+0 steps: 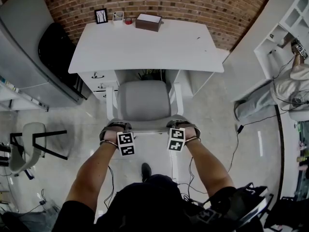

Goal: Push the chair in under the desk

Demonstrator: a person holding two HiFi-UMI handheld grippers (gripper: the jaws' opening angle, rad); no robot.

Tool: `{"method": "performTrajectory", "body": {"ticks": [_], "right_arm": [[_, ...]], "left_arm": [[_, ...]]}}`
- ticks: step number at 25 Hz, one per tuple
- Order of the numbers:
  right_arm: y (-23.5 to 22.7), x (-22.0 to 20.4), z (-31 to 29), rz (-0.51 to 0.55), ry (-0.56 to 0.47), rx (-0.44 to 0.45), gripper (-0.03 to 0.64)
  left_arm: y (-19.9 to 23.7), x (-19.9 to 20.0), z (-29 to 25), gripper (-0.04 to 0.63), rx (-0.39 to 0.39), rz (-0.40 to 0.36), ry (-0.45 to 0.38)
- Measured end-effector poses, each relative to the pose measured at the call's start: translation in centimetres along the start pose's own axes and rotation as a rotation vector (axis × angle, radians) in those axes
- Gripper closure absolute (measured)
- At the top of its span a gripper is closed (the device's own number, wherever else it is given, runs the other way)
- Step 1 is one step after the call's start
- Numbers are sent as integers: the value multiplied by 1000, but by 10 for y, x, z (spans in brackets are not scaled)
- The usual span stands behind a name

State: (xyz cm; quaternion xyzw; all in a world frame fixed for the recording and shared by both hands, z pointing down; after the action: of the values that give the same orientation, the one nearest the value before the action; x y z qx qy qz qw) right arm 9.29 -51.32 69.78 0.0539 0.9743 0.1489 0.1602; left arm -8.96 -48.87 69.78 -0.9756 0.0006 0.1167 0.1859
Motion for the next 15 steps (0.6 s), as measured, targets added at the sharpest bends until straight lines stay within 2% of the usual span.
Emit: {"method": "performTrajectory", "body": {"ticks": [15], "right_arm": [[7,-1,-2,4,8,2,591]], "left_arm": [[-2,0,-3,584,5,-7,-1]]}}
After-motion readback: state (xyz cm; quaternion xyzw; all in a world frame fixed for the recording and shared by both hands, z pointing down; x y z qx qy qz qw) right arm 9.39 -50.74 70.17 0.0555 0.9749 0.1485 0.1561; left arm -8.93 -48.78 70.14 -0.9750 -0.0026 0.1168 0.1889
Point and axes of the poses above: the fingertips, and each gripper's own axes: z backward along the fingers, y to its left, x out of its top, the point moved 4 cm from there along z, backward along the fingers, and after that the axes turned 7 degrees about -y, right-handed, at the moved point
